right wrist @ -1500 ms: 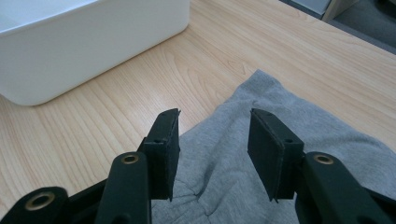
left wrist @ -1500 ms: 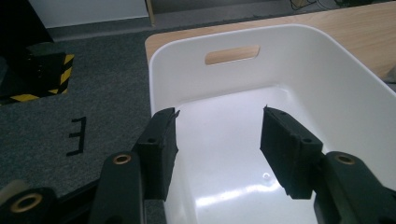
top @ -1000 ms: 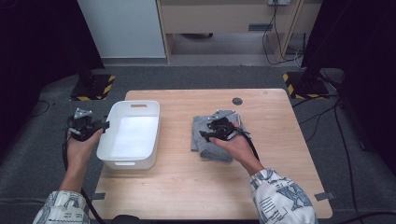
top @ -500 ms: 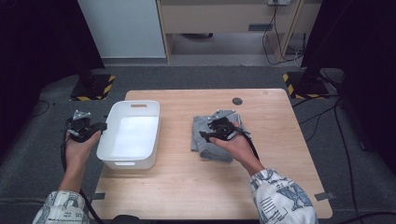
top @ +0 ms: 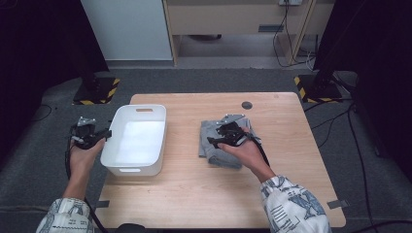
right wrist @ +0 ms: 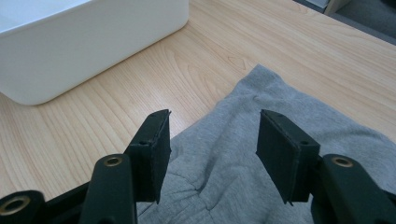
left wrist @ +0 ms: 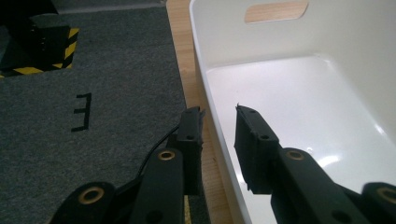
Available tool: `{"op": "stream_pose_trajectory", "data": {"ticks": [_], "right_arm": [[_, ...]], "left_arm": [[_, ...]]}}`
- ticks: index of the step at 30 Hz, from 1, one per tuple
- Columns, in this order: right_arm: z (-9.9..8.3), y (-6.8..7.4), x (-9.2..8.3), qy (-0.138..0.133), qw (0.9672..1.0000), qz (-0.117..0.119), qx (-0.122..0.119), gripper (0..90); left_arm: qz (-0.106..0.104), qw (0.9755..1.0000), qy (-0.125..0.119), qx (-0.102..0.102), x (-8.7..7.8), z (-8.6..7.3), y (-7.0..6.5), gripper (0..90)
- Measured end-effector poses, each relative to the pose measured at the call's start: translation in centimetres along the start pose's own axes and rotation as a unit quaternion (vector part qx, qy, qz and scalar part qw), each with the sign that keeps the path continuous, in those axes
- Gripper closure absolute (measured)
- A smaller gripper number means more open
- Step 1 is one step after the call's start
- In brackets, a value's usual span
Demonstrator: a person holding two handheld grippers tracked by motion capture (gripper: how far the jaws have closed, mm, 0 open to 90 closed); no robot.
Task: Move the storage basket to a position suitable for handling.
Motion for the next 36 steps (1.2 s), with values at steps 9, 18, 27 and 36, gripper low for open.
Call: {"op": "stream_pose_trajectory", "data": {"ticks": [9,18,27,36], "right_arm": [[0.0,0.0,0.0,0.001,1.0000,0.000,0.001,42.5],[-0.1,-0.1,0.0,0.000,1.0000,-0.002,0.001,41.8],[-0.1,-0.3,-0.2,-0.002,1.0000,-0.004,0.002,41.6],[-0.1,-0.3,-0.2,-0.002,1.0000,-0.004,0.004,41.4]], "left_arm": [[-0.013,0.9999,0.005,-0.005,0.4,-0.4,-0.1,78.7],[-0.015,0.9998,0.002,-0.013,0.3,-0.5,-0.1,80.7],[-0.019,0.9998,0.002,-0.009,0.2,-0.6,-0.9,80.9],[-0.029,0.9995,-0.005,-0.010,-0.1,-1.0,-2.0,80.2]]}}
Point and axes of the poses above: each handheld gripper's, and its own axes: x roughly forward along the jaws, z roughly out of its top, y roughly to its left, the point moved 6 cm from there along x, roughly forward along the jaws, and after that the axes turned 2 degrees about x, right-handed, at the moved point
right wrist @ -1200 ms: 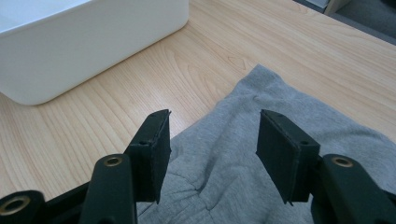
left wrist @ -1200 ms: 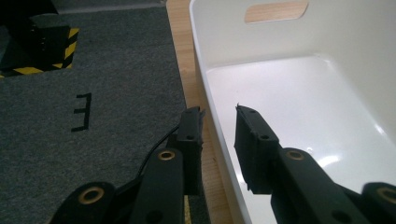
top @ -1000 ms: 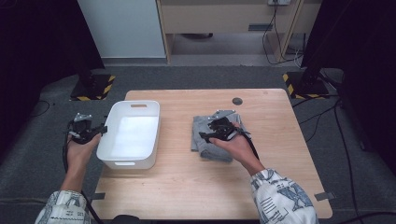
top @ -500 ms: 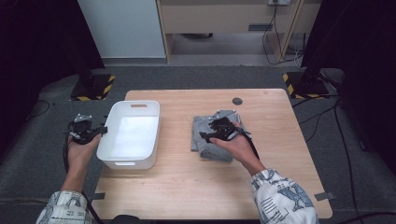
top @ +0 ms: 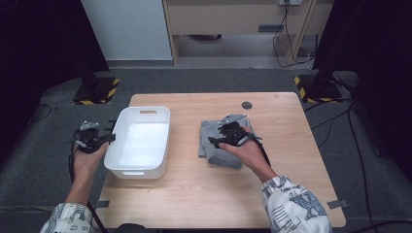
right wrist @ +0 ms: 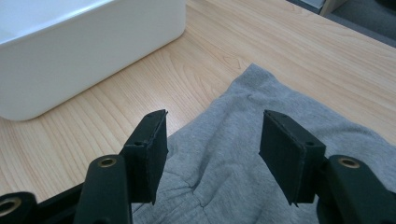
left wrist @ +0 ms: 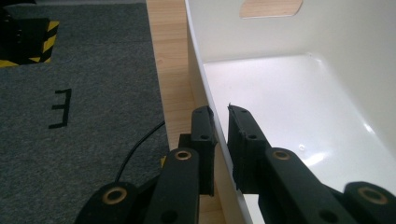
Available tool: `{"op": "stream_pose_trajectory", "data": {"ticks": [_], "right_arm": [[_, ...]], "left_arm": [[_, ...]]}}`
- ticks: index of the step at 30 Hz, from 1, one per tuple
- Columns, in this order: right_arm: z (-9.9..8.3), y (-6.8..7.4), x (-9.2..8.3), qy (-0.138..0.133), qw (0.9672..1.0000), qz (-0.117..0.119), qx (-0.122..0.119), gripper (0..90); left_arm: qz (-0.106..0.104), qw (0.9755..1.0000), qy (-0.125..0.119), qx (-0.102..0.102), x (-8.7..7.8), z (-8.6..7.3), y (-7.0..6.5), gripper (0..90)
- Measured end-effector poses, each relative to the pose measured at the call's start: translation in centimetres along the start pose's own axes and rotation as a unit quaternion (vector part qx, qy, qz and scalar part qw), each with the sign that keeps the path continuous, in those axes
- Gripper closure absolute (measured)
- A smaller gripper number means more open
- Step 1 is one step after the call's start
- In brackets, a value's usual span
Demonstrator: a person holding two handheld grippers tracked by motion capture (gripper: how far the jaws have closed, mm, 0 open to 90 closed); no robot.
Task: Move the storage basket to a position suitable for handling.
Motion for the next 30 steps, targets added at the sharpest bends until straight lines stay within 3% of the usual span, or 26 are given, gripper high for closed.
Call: {"op": "stream_pose_trajectory", "data": {"ticks": [12,30], "right_arm": [[-0.1,-0.1,0.0,0.001,1.0000,0.000,0.000,41.3],[-0.2,-0.3,-0.1,0.001,1.0000,-0.002,0.002,40.9]], "left_arm": [[-0.014,0.9998,-0.011,0.001,-0.3,-0.6,-2.0,79.4],[-0.024,0.9995,-0.021,0.007,-0.7,-1.1,-3.5,78.1]]}}
Point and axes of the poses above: each handheld gripper's, and its own axes: x roughly forward along the jaws, z roughly out of its top, y roughly to its left, the point moved 6 cm from there along x, roughly forward along the jaws, and after that the axes turned 2 degrees about x, right-handed, at the moved point
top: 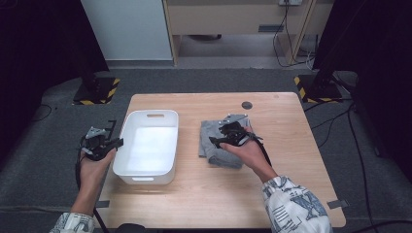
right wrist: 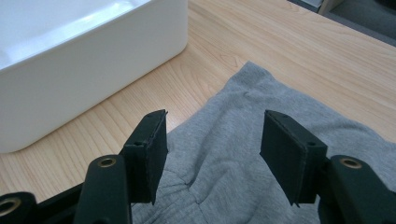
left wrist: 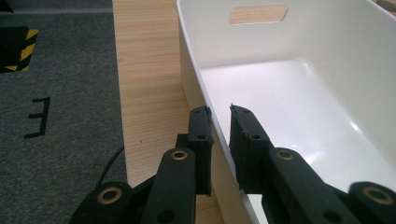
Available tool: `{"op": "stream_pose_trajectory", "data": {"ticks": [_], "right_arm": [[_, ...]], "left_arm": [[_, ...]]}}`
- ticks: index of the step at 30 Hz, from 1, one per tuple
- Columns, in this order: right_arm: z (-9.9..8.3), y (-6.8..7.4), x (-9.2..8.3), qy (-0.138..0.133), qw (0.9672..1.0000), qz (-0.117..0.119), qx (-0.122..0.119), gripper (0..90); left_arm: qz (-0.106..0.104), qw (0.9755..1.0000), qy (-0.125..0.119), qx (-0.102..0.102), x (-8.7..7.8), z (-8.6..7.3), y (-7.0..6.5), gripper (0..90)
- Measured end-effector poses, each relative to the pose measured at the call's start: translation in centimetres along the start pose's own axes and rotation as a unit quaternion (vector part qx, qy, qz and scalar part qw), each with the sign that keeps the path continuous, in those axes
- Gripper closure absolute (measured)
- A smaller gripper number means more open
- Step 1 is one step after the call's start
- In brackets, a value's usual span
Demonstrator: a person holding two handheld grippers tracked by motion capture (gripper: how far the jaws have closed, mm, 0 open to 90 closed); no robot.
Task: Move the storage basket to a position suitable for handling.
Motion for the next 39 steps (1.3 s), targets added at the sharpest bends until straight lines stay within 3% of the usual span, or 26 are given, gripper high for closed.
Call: {"op": "stream_pose_trajectory", "data": {"ticks": [23,39], "right_arm": [[-0.6,-1.4,-1.0,-0.007,0.9998,-0.013,0.013,38.1],[-0.8,-1.7,-1.2,-0.007,0.9997,-0.016,0.016,37.0]], "left_arm": [[-0.021,0.9996,-0.004,0.019,-0.3,-0.5,-2.7,76.0],[-0.028,0.9992,-0.003,0.029,-0.4,-0.8,-3.7,75.0]]}}
Point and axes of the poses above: each handheld gripper's, and its own axes: x roughly forward along the jaws, z roughly out of its top, y roughly to its left, the point moved 6 cm from there along x, roughly forward along the jaws, and after that the axes turned 2 degrees about x, right-handed, at the moved point
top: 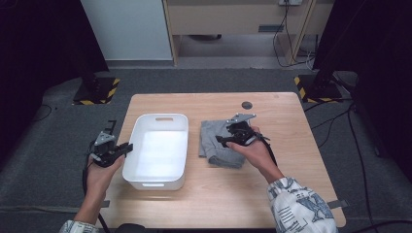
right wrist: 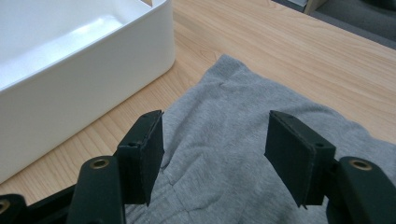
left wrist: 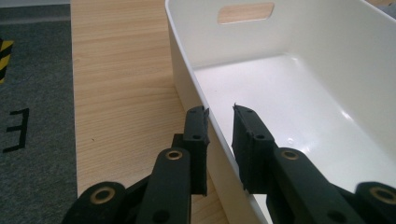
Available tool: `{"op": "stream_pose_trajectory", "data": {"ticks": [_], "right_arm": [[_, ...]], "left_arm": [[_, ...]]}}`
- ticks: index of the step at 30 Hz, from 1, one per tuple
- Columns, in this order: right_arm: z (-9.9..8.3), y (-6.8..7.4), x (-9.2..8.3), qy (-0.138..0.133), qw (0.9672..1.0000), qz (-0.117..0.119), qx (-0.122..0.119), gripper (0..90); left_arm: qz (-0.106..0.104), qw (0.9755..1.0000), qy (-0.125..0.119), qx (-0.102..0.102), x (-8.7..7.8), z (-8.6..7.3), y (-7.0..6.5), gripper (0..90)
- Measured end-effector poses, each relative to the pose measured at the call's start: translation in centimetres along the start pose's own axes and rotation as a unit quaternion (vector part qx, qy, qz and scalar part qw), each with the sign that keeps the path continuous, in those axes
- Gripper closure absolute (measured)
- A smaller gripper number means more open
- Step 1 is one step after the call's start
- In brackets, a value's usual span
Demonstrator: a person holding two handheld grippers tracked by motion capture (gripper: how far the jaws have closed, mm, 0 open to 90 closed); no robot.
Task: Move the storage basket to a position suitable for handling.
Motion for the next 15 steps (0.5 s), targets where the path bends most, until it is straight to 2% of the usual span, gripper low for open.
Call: {"op": "stream_pose_trajectory", "data": {"ticks": [15], "right_arm": [[-0.07,-0.46,-0.40,-0.002,1.0000,-0.004,0.006,36.7]], "left_arm": [[-0.007,0.9999,0.005,0.008,0.27,-0.35,-0.91,73.8]]}}
Point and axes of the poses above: each handheld gripper's, and its own axes: x roughly forward along the jaws, z roughly out of its top, y roughly to its left, the point moved 6 cm from there along x, roughly forward along the jaws, and after that the axes turned 2 degrees about x, right-handed, at the moved point
